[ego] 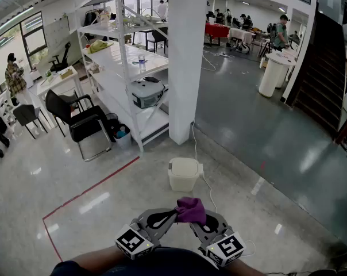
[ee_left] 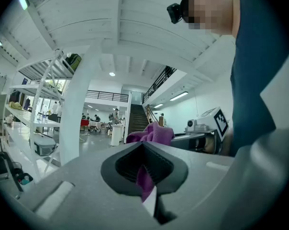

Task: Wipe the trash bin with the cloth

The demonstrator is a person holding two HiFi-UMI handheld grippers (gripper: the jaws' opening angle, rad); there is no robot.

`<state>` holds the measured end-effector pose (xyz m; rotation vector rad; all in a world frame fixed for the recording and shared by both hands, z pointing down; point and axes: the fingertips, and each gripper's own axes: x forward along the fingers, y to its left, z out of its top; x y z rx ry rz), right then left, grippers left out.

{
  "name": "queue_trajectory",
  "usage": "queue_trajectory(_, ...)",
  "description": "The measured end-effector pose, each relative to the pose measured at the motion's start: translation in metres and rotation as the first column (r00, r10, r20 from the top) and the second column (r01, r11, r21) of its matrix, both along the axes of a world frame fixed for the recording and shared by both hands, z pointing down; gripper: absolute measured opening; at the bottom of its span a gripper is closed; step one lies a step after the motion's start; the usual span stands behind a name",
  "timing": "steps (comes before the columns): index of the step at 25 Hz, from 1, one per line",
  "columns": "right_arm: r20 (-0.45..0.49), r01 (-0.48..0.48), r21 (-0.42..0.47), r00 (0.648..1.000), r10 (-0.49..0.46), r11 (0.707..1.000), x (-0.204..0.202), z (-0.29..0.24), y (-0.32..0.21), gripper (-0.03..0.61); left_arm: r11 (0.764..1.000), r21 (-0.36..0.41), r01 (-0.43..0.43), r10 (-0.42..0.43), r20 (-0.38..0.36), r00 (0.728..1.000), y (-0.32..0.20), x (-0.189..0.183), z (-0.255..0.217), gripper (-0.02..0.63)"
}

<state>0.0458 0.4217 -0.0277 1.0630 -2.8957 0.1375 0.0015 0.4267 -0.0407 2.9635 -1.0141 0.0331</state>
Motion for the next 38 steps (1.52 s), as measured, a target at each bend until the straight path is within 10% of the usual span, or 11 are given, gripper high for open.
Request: queue_trajectory(38,-0.029,-0.041,-0.06,0.999,0.04,0.997,0.026,0.027,-0.095,0.078,0.997,-0.057,0.043,-0.047,-0.064,0.997,-0.091,0.011,0.017,-0.002)
